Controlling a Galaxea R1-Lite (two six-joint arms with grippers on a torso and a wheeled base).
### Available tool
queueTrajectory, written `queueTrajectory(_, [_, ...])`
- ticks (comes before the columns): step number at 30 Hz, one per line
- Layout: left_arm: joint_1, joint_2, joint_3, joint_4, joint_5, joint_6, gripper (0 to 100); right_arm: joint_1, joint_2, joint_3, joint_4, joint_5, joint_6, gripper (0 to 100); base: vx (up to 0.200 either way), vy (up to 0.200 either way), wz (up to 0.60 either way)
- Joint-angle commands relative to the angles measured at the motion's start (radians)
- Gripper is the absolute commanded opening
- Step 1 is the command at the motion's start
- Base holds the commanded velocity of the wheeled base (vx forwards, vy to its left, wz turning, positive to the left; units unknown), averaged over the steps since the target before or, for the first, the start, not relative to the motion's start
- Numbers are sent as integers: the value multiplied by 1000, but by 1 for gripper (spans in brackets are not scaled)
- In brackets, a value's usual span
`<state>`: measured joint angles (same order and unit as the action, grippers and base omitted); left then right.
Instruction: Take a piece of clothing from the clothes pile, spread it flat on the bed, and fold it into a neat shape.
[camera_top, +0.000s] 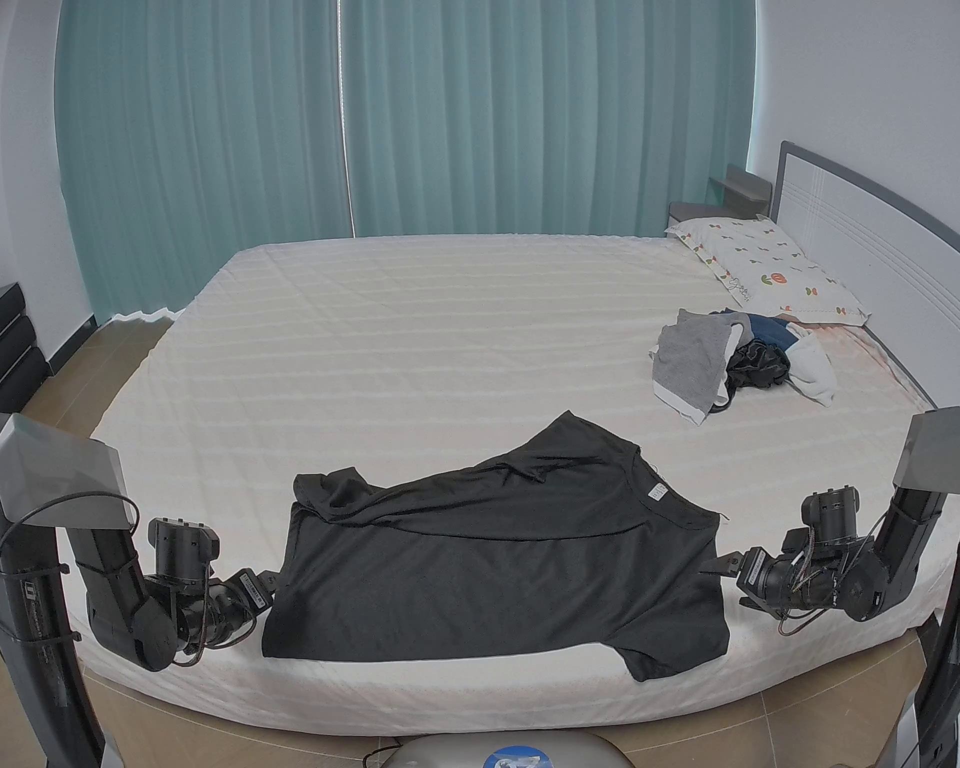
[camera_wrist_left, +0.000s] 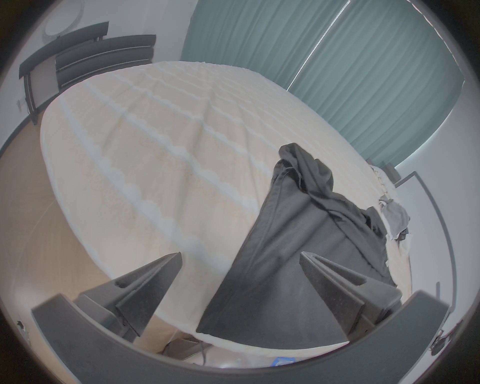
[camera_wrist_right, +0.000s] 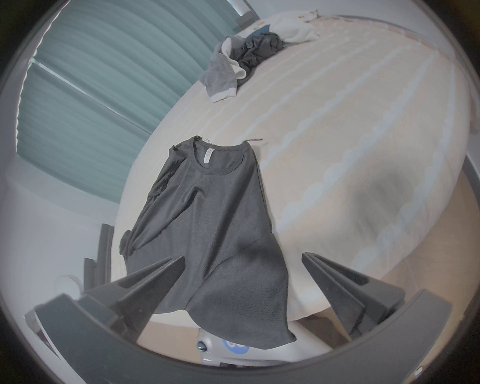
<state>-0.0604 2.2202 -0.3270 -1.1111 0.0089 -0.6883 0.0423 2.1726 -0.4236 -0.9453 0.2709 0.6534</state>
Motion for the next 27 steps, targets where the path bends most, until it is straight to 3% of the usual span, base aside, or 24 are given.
queueTrajectory(1, [13, -7, -20, -4, -37, -20, 100, -9, 20, -3, -7, 28, 29, 100, 200, -200, 0])
queueTrajectory(9, [13, -7, -38, -4, -66, -51, 100, 1, 29, -4, -53, 30, 61, 100, 200, -50, 0])
queueTrajectory(20, [7, -60, -121, 0, -58, -148, 100, 2, 27, -3, -59, 31, 83, 100, 0, 0, 0])
queueTrajectory(27, [-10, -53, -254, 59, -50, -145, 100, 4, 36, 0, -59, 31, 100, 100, 0, 0, 0])
